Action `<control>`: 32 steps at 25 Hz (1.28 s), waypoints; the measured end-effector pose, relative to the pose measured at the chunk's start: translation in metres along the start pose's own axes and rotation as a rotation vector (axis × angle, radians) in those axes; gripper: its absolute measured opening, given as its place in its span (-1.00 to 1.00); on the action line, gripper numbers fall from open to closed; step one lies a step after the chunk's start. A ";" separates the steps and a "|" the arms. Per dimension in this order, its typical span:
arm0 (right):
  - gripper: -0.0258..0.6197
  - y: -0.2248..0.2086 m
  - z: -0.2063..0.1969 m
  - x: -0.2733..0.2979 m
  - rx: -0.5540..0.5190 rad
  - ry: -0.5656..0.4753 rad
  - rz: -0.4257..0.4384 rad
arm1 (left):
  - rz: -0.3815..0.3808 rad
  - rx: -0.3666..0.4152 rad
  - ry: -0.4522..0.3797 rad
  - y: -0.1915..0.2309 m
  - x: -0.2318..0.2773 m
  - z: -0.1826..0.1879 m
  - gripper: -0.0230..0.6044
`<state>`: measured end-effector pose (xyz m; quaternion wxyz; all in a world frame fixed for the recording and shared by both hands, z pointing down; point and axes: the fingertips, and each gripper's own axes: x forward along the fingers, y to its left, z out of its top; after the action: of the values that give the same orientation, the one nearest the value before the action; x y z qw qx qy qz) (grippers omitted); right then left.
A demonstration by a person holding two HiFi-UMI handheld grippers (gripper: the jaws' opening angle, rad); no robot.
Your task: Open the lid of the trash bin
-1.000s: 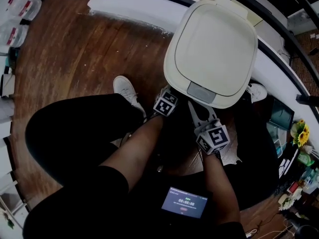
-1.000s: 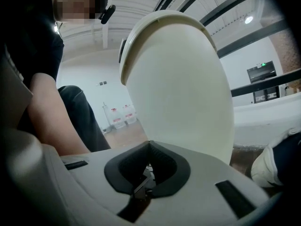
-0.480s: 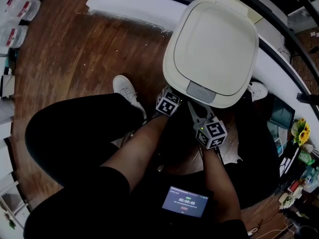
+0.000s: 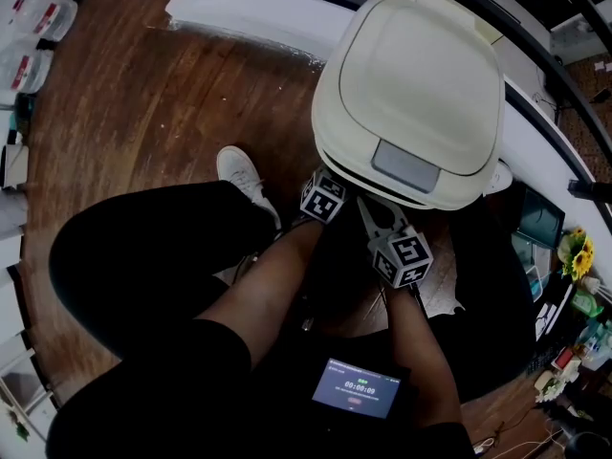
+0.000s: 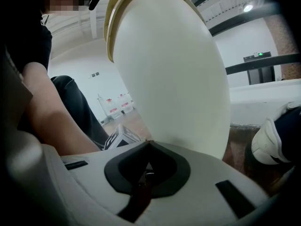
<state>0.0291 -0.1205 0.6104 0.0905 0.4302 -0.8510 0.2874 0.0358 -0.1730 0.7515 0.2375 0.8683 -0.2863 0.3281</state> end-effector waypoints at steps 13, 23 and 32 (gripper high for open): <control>-0.86 -0.001 0.003 0.001 -0.002 -0.001 -0.015 | 0.011 0.003 0.048 0.003 0.006 -0.005 -0.80; -0.86 -0.010 -0.004 0.001 0.001 0.023 -0.041 | 0.019 0.016 0.074 0.004 0.014 -0.010 -0.80; -0.86 -0.011 -0.005 0.000 -0.001 0.032 -0.047 | 0.016 0.022 0.089 0.004 0.014 -0.011 -0.80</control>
<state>0.0375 -0.1232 0.6189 0.1110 0.4452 -0.8393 0.2916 0.0372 -0.1736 0.7700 0.2376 0.8532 -0.2786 0.3715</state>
